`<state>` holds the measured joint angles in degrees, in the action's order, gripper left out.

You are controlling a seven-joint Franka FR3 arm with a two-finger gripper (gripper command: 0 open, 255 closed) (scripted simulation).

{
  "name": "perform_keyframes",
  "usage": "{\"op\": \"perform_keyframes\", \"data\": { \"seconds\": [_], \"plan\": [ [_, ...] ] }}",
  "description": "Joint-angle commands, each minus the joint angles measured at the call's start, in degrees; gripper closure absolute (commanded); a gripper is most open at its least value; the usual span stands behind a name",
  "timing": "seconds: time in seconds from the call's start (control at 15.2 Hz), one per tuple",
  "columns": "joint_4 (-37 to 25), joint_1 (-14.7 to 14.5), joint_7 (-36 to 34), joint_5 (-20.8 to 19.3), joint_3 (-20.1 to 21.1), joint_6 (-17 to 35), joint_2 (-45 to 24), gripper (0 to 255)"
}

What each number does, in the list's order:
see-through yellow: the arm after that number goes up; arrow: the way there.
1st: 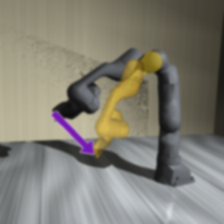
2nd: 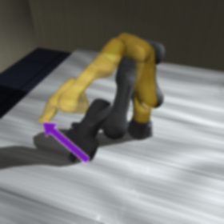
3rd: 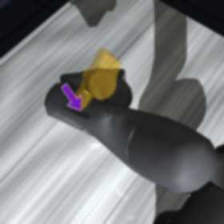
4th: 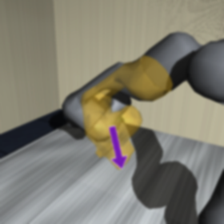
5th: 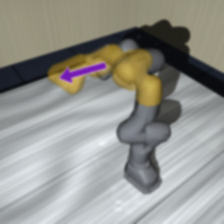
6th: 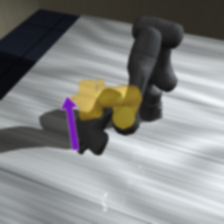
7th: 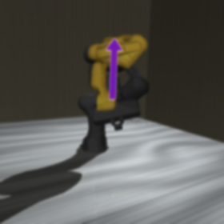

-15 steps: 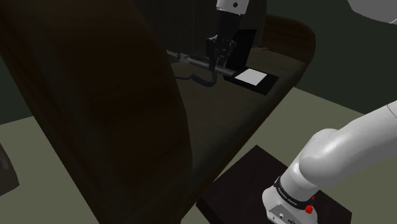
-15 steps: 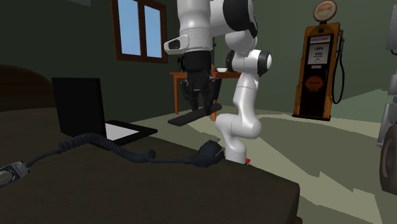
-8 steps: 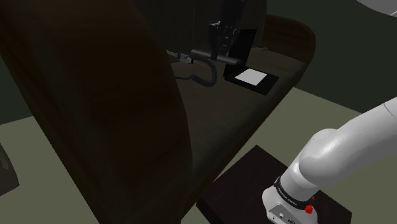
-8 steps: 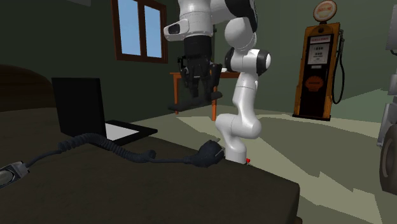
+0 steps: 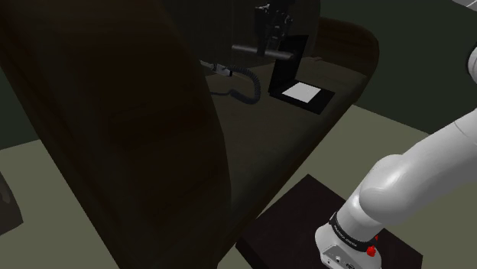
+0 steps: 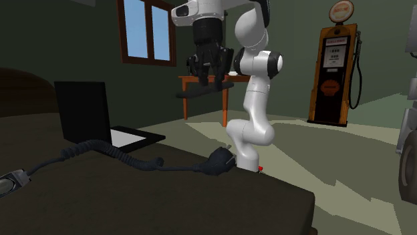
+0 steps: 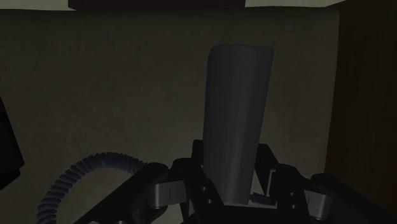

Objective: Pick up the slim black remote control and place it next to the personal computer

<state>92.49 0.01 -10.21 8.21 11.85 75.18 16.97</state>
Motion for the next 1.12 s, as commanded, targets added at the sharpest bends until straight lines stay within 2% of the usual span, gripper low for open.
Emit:
{"op": "perform_keyframes", "data": {
  "seconds": [0.0,0.59,1.06],
  "plan": [
    [-2.46,0.0,-0.31,-0.09,0.07,-1.62,-0.84,255],
    [-15.99,-0.04,-1.91,-0.73,0.55,-9.74,-6.24,255],
    [-29.92,-0.46,-3.8,-1.65,1.44,-17.41,-12.53,255]
  ]
}}
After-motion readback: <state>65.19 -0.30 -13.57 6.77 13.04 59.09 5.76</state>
